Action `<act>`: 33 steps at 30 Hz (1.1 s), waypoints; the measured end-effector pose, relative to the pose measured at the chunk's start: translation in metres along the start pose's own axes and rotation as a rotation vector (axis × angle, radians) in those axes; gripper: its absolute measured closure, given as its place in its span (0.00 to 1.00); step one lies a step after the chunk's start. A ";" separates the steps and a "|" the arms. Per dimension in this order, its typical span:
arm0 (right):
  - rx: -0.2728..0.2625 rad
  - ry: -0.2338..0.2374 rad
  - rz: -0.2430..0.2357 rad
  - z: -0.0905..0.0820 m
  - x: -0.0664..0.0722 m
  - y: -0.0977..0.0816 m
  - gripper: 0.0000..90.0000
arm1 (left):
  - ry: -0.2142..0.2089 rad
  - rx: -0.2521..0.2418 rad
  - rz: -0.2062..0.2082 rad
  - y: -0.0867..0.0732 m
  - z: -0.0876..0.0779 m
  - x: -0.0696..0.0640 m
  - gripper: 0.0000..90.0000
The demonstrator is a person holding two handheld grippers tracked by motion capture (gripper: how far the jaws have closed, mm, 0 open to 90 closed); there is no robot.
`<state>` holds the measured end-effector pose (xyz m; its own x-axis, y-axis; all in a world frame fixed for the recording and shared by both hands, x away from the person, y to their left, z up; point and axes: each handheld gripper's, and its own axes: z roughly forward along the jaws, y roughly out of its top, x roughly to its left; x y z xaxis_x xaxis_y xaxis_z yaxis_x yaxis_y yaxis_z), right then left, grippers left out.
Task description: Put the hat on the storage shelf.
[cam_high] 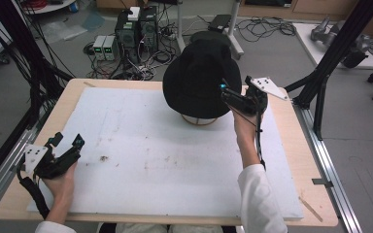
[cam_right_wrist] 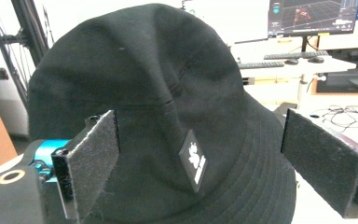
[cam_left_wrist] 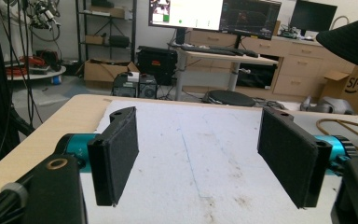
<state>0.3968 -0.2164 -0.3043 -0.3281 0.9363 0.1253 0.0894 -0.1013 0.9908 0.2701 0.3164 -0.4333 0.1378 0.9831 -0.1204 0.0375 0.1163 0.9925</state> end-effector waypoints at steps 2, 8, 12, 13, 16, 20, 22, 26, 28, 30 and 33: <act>0.009 0.001 -0.007 -0.005 0.001 0.000 0.12 | -0.002 0.001 -0.001 0.000 0.000 0.000 0.32; 0.030 -0.017 -0.001 -0.019 0.003 0.000 0.12 | -0.008 -0.002 -0.002 0.001 0.000 -0.001 0.33; 0.052 -0.022 -0.027 -0.029 0.005 -0.002 0.12 | -0.010 -0.002 -0.004 0.001 0.001 -0.002 0.33; 0.059 -0.022 -0.031 -0.032 0.006 -0.003 0.12 | -0.011 -0.002 -0.007 0.000 0.001 -0.002 0.33; 0.085 -0.033 -0.058 -0.040 0.009 -0.009 0.12 | -0.013 0.001 -0.004 0.000 0.001 -0.002 0.33; 0.122 -0.040 -0.060 -0.048 0.009 -0.017 0.12 | -0.016 -0.002 -0.006 0.000 0.002 -0.003 0.33; 0.141 -0.035 -0.049 -0.051 0.007 -0.021 0.12 | -0.016 -0.001 -0.005 0.000 0.002 -0.003 0.33; 0.147 -0.030 -0.036 -0.058 0.005 -0.029 0.12 | -0.014 0.001 -0.005 0.000 0.002 -0.003 0.33; 0.152 -0.029 -0.023 -0.061 0.003 -0.034 0.12 | -0.013 -0.001 -0.006 0.000 0.001 -0.003 0.33; 0.151 -0.026 -0.022 -0.064 0.003 -0.039 0.12 | -0.012 -0.001 -0.004 0.000 0.001 -0.004 0.33; 0.176 -0.044 -0.021 -0.068 0.002 -0.045 0.12 | -0.014 0.001 -0.002 0.000 0.001 -0.004 0.33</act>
<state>0.3285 -0.2324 -0.3455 -0.2902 0.9519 0.0982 0.2475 -0.0245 0.9686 0.2707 0.3125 -0.4325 0.1513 0.9808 -0.1228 0.0392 0.1182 0.9922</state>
